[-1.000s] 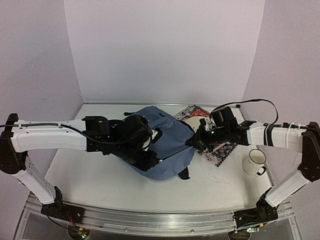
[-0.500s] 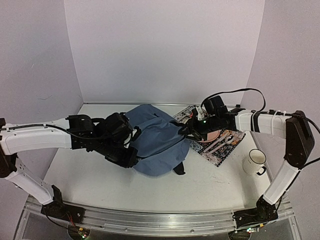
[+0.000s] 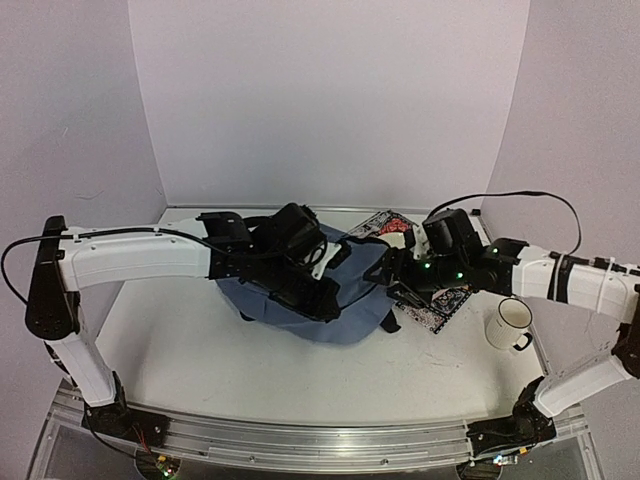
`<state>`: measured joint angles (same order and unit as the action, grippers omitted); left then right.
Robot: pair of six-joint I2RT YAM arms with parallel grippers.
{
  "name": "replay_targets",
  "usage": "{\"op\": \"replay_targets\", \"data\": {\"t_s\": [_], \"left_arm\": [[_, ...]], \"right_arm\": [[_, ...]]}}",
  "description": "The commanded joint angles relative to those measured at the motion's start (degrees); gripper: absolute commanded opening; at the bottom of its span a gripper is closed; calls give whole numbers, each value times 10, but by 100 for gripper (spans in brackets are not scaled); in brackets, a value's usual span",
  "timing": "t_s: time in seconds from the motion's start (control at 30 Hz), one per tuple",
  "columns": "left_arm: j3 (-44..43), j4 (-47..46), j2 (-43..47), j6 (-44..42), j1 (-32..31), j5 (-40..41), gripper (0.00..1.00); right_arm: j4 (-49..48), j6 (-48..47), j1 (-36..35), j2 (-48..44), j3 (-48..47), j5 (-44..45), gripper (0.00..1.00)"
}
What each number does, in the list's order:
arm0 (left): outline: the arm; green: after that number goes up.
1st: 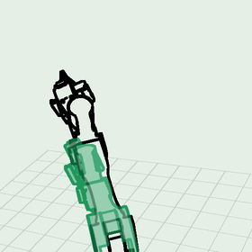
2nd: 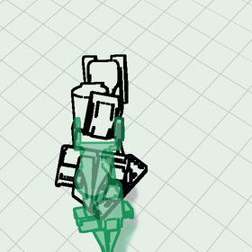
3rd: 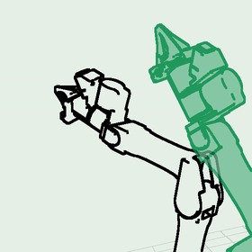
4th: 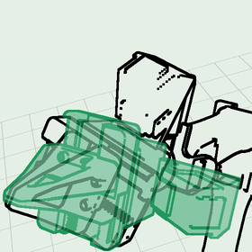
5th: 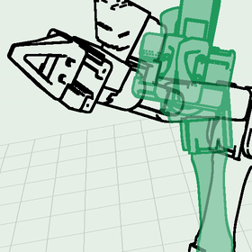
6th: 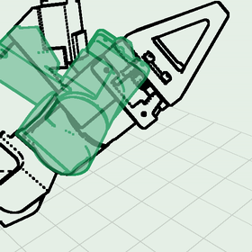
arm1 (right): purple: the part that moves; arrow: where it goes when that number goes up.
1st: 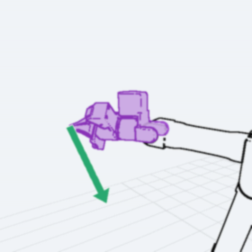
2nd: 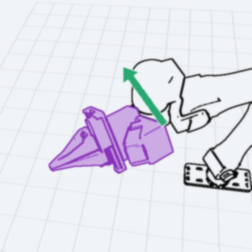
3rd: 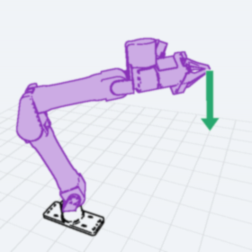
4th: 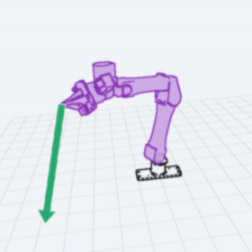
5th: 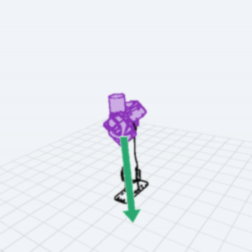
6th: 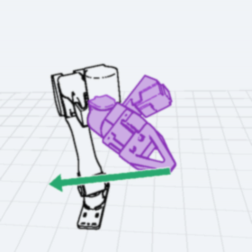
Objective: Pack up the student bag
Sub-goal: Hold the largest pocket of the student bag.
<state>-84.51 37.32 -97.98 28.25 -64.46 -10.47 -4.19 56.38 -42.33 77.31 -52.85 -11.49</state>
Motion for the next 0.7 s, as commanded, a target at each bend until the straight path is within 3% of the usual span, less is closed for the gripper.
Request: {"op": "replay_targets", "data": {"t_s": [0.0,0.17,0.27,0.33,0.53,0.6,0.67], "left_arm": [[-77,-65,-17,-47,-14,-68,0],[-84,-66,-29,-55,-16,-86,0],[-75,-66,-21,-57,-16,-83,0],[-62,-66,-11,-58,-16,-73,0],[11,-37,40,-52,-12,-4,0],[51,-13,66,-43,-1,33,0],[88,12,92,-33,15,54,0]], "right_arm": [[8,81,-40,-27,42,52,73],[-54,122,-66,-3,62,71,72],[-72,127,-66,16,57,81,66],[-79,124,-66,28,51,73,56],[-62,105,-66,9,53,74,7],[-28,90,-65,-2,43,81,0],[-10,79,-65,-12,33,80,0]]}}
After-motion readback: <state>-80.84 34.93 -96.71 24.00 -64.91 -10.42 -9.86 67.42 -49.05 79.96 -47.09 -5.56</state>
